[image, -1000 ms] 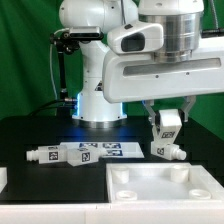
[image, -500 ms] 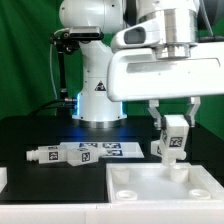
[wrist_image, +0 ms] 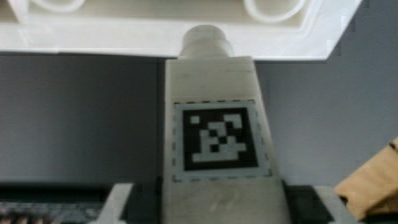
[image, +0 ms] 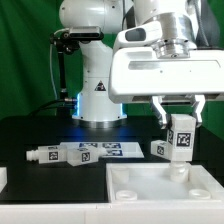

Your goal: Assemble one leg

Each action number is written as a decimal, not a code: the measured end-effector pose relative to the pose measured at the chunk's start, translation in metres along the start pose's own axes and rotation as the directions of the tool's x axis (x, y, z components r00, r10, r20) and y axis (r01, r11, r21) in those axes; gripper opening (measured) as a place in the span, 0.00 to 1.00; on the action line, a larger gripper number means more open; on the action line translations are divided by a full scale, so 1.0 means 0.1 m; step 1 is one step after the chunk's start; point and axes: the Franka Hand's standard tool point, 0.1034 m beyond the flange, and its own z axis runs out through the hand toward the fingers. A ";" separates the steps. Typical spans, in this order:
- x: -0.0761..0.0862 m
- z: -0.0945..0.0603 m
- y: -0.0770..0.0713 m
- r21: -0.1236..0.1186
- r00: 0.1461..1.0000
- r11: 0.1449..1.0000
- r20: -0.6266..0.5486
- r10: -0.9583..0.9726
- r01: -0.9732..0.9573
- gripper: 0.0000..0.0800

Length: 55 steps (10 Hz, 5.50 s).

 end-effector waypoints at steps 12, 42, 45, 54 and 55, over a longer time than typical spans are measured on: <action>-0.23 0.24 -0.40 0.029 0.999 1.000 0.040 -0.009 0.008 0.36; -0.27 0.39 -0.36 -0.347 0.576 0.753 0.490 0.654 -0.560 0.36; -0.26 0.41 -0.39 -0.537 0.153 0.247 0.215 0.965 -0.807 0.36; -0.24 0.44 -0.44 -0.292 0.643 0.780 0.447 0.623 -0.553 0.81; -0.24 0.44 -0.43 -0.264 0.678 0.819 0.463 0.570 -0.509 0.81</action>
Offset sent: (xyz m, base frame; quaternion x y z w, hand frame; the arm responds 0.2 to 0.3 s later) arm 0.0089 0.0103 -0.0146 0.0013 0.0151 0.0064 0.9999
